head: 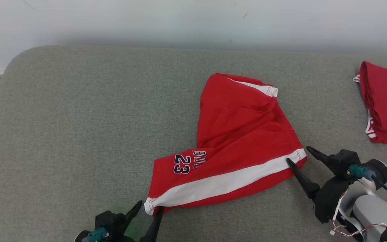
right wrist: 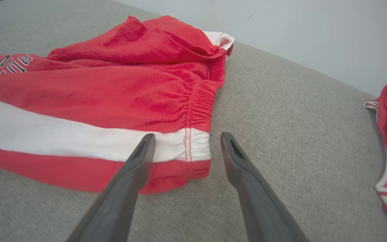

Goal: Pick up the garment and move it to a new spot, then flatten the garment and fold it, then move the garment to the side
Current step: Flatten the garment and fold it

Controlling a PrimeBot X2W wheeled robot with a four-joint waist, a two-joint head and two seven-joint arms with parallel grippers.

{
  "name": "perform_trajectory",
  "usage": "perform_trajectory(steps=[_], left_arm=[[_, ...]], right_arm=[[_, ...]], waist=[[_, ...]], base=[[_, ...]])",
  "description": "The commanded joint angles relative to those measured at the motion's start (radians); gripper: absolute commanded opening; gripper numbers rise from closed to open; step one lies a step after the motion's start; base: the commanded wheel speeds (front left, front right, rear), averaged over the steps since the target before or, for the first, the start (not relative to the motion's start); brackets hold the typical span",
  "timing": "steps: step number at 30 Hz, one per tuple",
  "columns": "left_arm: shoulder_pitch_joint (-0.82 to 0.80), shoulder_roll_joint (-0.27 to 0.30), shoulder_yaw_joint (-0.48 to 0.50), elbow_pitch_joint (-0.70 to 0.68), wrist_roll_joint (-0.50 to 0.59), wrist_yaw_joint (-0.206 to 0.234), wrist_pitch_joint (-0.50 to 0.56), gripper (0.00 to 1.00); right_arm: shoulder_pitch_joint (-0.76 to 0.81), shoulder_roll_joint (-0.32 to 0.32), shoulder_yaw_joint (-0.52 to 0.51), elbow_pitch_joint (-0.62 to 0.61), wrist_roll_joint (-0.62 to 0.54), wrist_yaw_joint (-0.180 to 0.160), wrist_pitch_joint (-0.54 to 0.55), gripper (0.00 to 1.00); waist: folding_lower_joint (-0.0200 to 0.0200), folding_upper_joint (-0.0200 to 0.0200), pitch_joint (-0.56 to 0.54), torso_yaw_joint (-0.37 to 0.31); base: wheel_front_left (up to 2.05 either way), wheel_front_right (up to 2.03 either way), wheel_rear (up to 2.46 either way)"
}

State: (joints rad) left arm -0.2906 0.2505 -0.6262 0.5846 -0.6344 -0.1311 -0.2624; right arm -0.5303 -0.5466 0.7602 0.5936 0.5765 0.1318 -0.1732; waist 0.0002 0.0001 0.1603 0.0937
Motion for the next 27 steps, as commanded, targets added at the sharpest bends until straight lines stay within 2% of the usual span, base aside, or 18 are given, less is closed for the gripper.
perform_trajectory(steps=[1,7,8,9,10,11,19,27], left_arm=[[-0.014,0.005,-0.008,0.001,-0.015,0.001,-0.003,1.0],[-0.049,0.008,-0.076,-0.012,-0.05,0.001,-0.003,1.0],[-0.056,0.009,-0.084,-0.017,-0.056,0.001,-0.003,0.95],[-0.067,0.011,-0.089,-0.025,-0.061,0.001,-0.003,0.66],[-0.069,0.013,-0.092,-0.028,-0.069,0.001,-0.003,0.42],[-0.071,0.014,-0.094,-0.033,-0.073,0.001,-0.003,0.0],[-0.034,0.022,-0.033,-0.109,-0.058,0.001,-0.003,0.0],[-0.01,0.044,0.025,-0.153,-0.01,0.001,-0.003,0.0]], right_arm=[[-0.02,-0.017,0.018,0.003,0.016,-0.002,0.002,1.0],[-0.091,-0.067,0.152,-0.003,0.119,-0.002,0.016,1.0],[-0.101,-0.074,0.167,-0.004,0.143,-0.002,0.015,1.0],[-0.107,-0.08,0.183,-0.006,0.167,-0.002,0.016,0.58],[-0.113,-0.085,0.198,-0.007,0.186,-0.002,0.016,0.0],[-0.122,-0.093,0.218,-0.008,0.2,-0.002,0.017,0.0],[-0.134,-0.124,0.308,-0.025,0.286,-0.002,-0.057,0.0],[-0.117,-0.115,0.302,-0.08,0.345,-0.002,-0.09,0.0]], waist=[[-0.0002,-0.0001,0.011,0.007],[-0.0002,-0.0001,0.034,0.014],[-0.0002,-0.0001,0.038,0.015],[-0.0002,-0.0001,0.041,0.017],[-0.0002,-0.0001,0.044,0.018],[-0.0002,-0.0001,0.046,0.019],[-0.0002,-0.0001,0.022,0.012],[-0.0002,-0.0001,-0.032,-0.007]], base=[[0.0,0.0,0.0],[0.0,0.0,0.0],[0.0,0.0,0.0],[0.0,0.0,0.0],[0.0,0.0,0.0],[0.0,0.0,0.0],[0.0,0.0,0.0],[0.0,0.0,0.0]])
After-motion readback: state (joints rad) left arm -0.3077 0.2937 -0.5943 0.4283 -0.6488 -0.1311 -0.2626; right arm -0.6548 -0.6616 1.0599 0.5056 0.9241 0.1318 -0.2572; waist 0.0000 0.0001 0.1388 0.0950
